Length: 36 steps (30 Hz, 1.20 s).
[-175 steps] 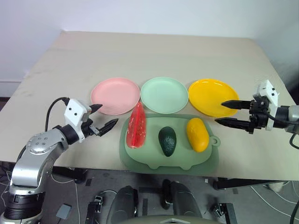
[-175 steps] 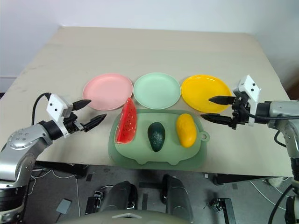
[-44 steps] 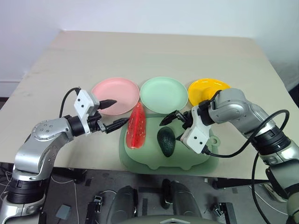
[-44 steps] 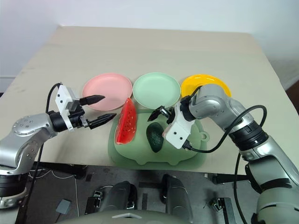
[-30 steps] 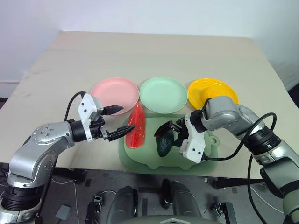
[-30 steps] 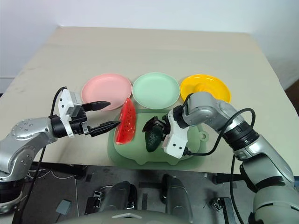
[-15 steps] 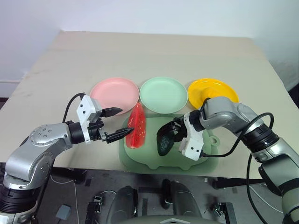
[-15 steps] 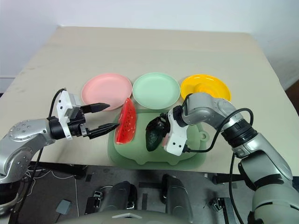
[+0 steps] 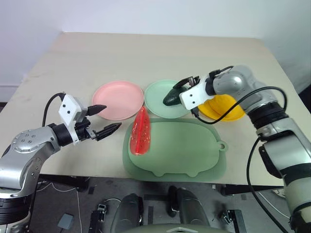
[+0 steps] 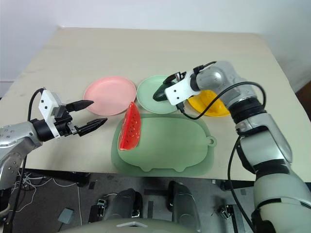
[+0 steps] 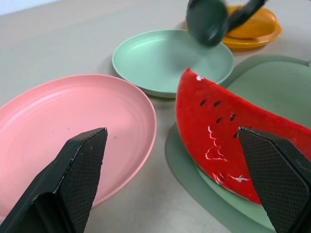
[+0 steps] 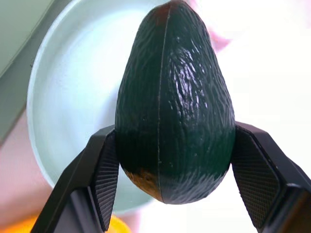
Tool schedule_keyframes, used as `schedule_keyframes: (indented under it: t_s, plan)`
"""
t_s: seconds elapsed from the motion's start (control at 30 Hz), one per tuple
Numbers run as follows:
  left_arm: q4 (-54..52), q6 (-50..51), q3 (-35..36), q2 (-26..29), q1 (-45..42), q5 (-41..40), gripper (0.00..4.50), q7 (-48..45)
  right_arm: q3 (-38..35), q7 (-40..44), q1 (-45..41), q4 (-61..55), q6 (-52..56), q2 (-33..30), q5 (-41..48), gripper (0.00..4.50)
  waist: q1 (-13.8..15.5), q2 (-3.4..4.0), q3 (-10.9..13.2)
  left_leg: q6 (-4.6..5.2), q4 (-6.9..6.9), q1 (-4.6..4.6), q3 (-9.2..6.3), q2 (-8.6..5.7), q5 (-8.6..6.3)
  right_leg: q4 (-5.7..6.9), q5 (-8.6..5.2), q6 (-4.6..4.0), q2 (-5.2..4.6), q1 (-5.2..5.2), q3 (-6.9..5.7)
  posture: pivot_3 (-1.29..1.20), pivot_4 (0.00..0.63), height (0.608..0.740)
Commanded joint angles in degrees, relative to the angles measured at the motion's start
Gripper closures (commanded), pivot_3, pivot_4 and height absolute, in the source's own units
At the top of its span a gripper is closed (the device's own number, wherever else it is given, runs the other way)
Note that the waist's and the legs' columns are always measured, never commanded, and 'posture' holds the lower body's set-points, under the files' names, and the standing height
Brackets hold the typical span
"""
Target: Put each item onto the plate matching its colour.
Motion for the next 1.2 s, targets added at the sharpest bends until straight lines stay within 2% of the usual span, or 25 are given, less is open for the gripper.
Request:
schedule_keyframes:
  t_s: [0.03,0.13,0.27,0.3,0.6,0.8,0.97,1.07,1.2]
  plan:
    - [-1.0,-1.4,1.3,-0.2,-0.1,0.2,0.0,0.4,1.2,-7.4,-4.1,5.8,-0.4,1.1,-4.8,1.54,-0.1,0.0,0.0,0.0,0.0,-0.01,0.0,0.0,0.0,0.0,0.0,0.0,-0.01,-0.01,0.0,0.0,0.15,0.74]
    - [-1.8,-1.4,1.4,-0.2,0.4,0.2,0.0,0.8,2.2,-10.1,-5.0,9.7,-1.8,1.9,-6.7,1.54,-0.5,0.01,0.0,-0.03,0.0,-0.04,-0.01,0.0,0.02,0.01,0.0,0.0,0.0,-0.04,0.0,0.0,0.15,0.74]
    - [-2.1,-1.5,2.0,0.3,1.5,0.2,0.0,0.6,1.9,-9.5,-4.9,11.0,-3.7,1.8,-6.0,0.19,-1.0,0.02,0.0,-0.04,-0.02,-0.03,-0.04,0.01,0.02,0.01,0.0,0.0,0.01,-0.03,0.0,0.0,0.15,0.74]
    - [-2.1,-1.5,2.1,0.4,1.5,0.2,0.0,0.5,1.9,-9.2,-4.8,11.1,-4.0,1.7,-5.8,0.04,-1.1,0.01,0.0,-0.04,-0.03,-0.02,-0.04,0.01,0.02,0.01,0.0,0.0,0.01,-0.04,0.0,0.0,0.15,0.74]
    - [0.4,-2.6,0.2,2.9,-1.8,1.3,0.0,-2.2,-0.2,-13.6,-6.1,7.7,-7.7,-1.3,-6.1,0.04,-0.8,0.03,0.0,-0.06,-0.03,-0.03,-0.09,0.02,0.03,0.02,0.0,0.0,0.01,-0.03,-0.02,0.0,0.15,0.74]
    - [7.1,-6.8,-5.6,7.5,-9.1,4.1,0.0,-12.6,-6.1,-7.4,-6.3,2.2,-4.8,-3.1,2.9,0.04,-0.9,0.04,0.0,-0.07,-0.05,-0.02,-0.05,0.01,0.04,0.02,0.0,0.0,0.04,-0.04,-0.02,0.0,0.15,0.74]
    - [13.7,-10.0,-11.8,8.5,-18.2,6.6,0.0,-21.4,-9.3,-4.6,-4.3,-3.8,1.0,-3.4,7.0,0.04,-0.9,0.04,0.0,-0.07,-0.04,-0.02,-0.02,0.0,0.04,0.02,0.0,0.01,0.04,-0.02,-0.04,0.0,0.15,0.74]
    - [15.4,-5.3,-14.4,7.6,-22.2,6.7,0.0,-21.2,-10.1,-4.8,-1.8,-7.3,4.3,-3.9,7.3,0.04,-0.9,0.03,0.0,-0.06,-0.04,-0.03,-0.01,0.0,0.04,0.02,0.0,0.01,0.04,-0.03,-0.04,0.0,0.15,0.74]
    - [13.0,7.9,-16.3,4.3,-26.2,7.3,0.0,-10.9,-11.4,-4.9,2.2,-12.6,8.4,-4.8,7.8,0.04,-0.7,0.03,0.0,-0.04,-0.03,-0.07,-0.03,-0.01,0.02,0.03,0.01,0.03,0.03,-0.02,-0.03,0.0,0.15,0.74]
